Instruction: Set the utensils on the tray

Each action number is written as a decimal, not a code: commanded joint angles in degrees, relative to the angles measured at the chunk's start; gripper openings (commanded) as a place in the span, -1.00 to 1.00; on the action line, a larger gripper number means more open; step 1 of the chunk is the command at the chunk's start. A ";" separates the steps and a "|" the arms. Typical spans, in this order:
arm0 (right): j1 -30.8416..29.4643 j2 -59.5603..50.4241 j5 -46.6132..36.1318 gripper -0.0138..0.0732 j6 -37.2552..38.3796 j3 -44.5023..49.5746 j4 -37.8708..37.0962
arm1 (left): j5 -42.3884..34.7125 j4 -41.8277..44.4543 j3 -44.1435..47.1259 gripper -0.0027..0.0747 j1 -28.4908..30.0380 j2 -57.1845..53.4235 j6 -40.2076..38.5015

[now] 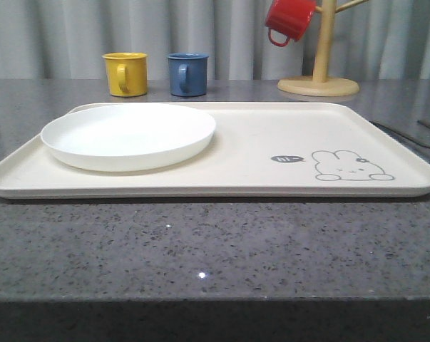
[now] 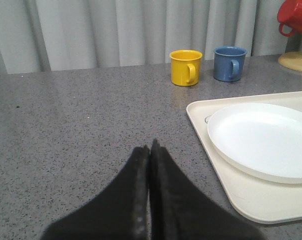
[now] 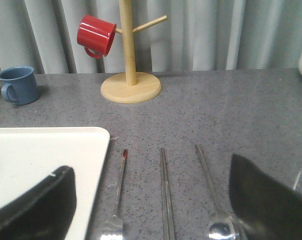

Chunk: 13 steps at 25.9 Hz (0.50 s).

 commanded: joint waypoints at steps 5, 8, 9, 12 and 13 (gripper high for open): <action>0.02 3.60 -4.31 0.72 -0.30 -3.43 -0.33 | -4.84 -0.53 -1.61 -0.98 0.06 0.66 -0.66; 0.02 10.55 -1.70 0.35 -0.30 -7.26 -0.33 | -4.84 -0.53 -1.61 -0.98 0.06 0.66 -0.66; 0.02 13.21 -0.92 0.23 -0.30 -8.77 -0.33 | -4.84 -0.53 -1.61 -0.98 0.06 0.66 -0.66; 0.07 21.28 2.02 0.07 -0.35 -13.53 -0.33 | -4.84 -0.53 -1.61 -0.98 0.06 0.66 -0.66; 0.07 23.69 3.40 0.07 -0.35 -15.41 -0.33 | -4.84 -0.53 -1.61 -0.98 0.06 0.66 -0.66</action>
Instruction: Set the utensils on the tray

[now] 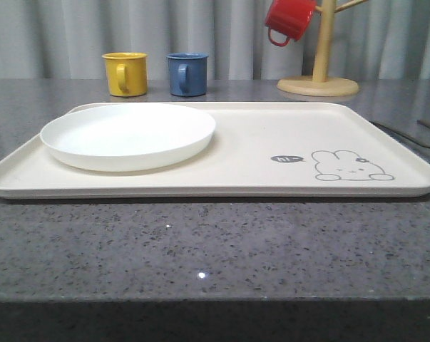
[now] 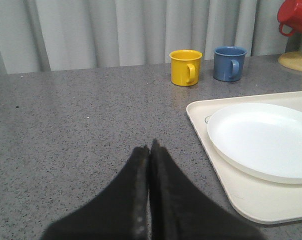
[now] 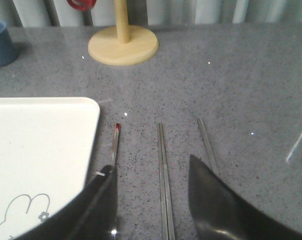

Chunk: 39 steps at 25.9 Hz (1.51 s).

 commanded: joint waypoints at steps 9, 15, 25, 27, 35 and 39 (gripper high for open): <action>6.97 27.88 15.38 0.07 -2.26 -21.32 -0.77 | -4.84 -0.53 -1.61 -0.98 0.06 0.66 -0.66; 7.43 37.44 19.75 0.07 -2.26 -26.91 0.83 | -4.84 -0.53 -1.61 -0.98 0.06 0.66 -0.66; 7.43 44.79 17.81 0.07 -2.26 -27.41 2.27 | -4.84 -0.53 -1.61 -0.98 0.06 0.66 -0.66; 7.43 45.24 17.73 0.07 -2.26 -27.41 2.27 | -4.84 -0.53 -1.61 -0.98 0.06 0.66 -0.66; 7.43 45.24 17.79 -0.70 -2.26 -27.41 2.27 | -4.84 -0.53 -1.61 -0.98 0.06 0.66 -0.66; 7.43 44.97 18.00 -0.82 -2.26 -27.41 2.27 | -4.84 -0.53 -1.61 -0.98 0.06 0.66 -0.66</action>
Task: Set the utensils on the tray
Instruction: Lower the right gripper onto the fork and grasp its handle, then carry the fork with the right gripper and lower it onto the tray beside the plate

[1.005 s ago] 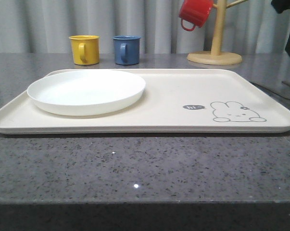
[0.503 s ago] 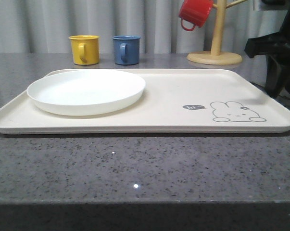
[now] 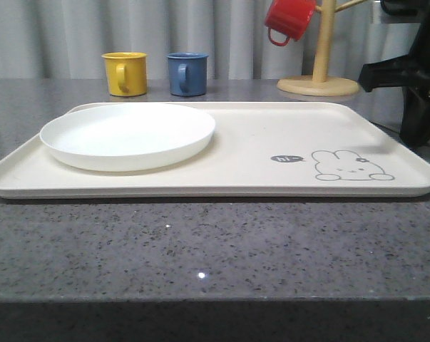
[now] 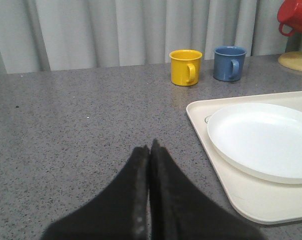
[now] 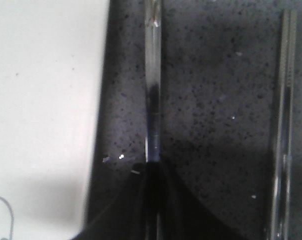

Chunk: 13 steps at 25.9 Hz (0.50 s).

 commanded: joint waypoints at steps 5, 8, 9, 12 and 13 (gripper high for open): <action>0.07 -6.73 0.47 -0.82 -0.20 -1.75 -0.16 | -4.84 -0.53 -1.61 -0.98 0.06 0.66 -0.57; 1.24 -10.23 2.24 -0.82 0.97 -1.95 -0.01 | -4.84 -0.53 -1.61 -0.98 0.06 0.66 -0.57; 2.24 -11.00 3.22 -0.82 0.97 -2.39 0.21 | -4.84 -0.53 -1.61 -0.98 0.06 0.66 -0.57; 6.97 -10.79 7.04 -0.82 1.54 -5.98 0.79 | -4.84 -0.53 -1.61 -0.98 0.06 0.66 -0.57; 8.87 -10.29 7.27 -0.82 2.34 -7.35 0.79 | -4.84 -0.53 -1.61 -0.98 0.06 0.66 -0.57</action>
